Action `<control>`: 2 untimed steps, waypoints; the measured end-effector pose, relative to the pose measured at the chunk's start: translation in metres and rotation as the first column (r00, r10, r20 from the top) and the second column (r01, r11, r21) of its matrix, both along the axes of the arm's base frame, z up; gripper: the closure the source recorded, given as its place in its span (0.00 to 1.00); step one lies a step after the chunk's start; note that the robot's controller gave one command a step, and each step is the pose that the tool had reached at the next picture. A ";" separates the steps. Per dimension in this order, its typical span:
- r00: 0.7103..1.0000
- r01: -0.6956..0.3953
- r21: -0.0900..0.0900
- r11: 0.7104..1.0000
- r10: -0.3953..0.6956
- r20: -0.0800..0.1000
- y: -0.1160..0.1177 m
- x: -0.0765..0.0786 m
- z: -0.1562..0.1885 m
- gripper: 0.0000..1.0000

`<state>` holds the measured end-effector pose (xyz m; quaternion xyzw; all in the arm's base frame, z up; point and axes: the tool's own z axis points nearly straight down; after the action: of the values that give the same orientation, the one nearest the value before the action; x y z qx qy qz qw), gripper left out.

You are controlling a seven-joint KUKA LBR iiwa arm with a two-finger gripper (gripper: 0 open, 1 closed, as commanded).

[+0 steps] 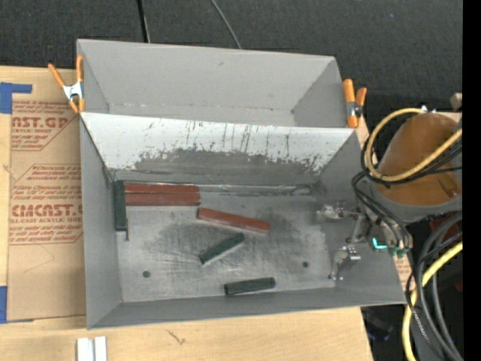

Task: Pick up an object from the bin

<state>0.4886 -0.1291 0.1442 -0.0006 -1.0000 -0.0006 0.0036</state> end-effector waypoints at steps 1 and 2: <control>1.000 -0.002 -0.001 1.000 0.002 0.008 0.001 0.002 0.004 0.00; 0.999 0.044 0.000 0.999 -0.044 0.014 0.083 0.058 -0.071 0.00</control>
Offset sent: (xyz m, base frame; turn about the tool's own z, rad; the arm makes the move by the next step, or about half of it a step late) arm 0.0577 0.0850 -0.0742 0.0429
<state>0.5467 -0.0462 0.0733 -0.0225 -0.9997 -0.0006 -0.0032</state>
